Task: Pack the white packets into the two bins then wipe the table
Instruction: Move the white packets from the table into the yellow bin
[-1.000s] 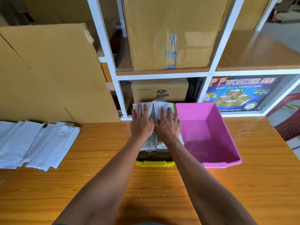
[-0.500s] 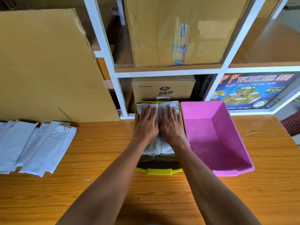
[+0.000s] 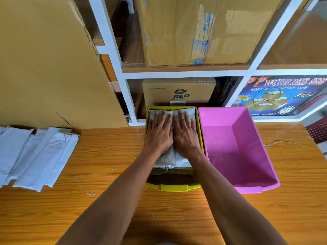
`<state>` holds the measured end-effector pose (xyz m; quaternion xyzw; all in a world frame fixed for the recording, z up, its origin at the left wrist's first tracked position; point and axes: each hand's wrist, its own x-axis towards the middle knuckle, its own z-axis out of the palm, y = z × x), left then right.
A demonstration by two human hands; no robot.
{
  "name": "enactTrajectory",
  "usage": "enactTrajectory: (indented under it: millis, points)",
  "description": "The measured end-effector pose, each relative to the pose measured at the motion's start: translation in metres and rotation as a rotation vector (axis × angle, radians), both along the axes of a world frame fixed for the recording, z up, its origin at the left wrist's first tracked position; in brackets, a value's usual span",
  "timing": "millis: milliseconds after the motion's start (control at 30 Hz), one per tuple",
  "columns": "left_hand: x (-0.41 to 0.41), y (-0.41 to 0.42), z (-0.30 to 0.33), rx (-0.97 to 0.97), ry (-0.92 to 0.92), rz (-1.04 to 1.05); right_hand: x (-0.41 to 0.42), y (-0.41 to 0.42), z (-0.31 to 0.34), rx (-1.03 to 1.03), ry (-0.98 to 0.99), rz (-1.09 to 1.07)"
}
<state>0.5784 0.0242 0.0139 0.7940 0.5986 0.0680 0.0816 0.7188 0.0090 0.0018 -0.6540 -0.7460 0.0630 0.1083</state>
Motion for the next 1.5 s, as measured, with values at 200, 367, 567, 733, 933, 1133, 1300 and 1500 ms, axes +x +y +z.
enactTrajectory:
  millis: [200,367,567,733,933,1133,1300,1500]
  points:
    - [0.0,0.006,-0.015,-0.004,0.008,-0.003,-0.002,0.002,-0.015,0.004,-0.018,-0.021]
    - [0.001,0.006,-0.026,0.023,0.006,-0.02,-0.002,0.002,-0.026,0.024,-0.016,-0.041]
    - [-0.002,0.006,-0.036,0.071,0.007,-0.057,-0.003,0.002,-0.033,0.039,-0.056,-0.049]
    - [-0.002,0.008,-0.041,0.089,0.024,-0.072,-0.006,0.001,-0.033,0.098,-0.127,-0.056]
    - [-0.002,0.011,-0.046,0.095,0.015,-0.073,-0.006,0.002,-0.034,0.151,-0.193,-0.044]
    - [-0.001,0.012,-0.045,0.078,0.038,-0.081,-0.006,0.002,-0.032,0.014,-0.237,-0.014]
    - [-0.002,0.013,-0.041,0.013,0.088,-0.068,-0.008,0.0,-0.022,-0.047,-0.246,0.025]
    - [0.001,-0.003,-0.011,0.032,0.06,-0.035,-0.005,-0.013,-0.007,-0.03,0.121,-0.09]
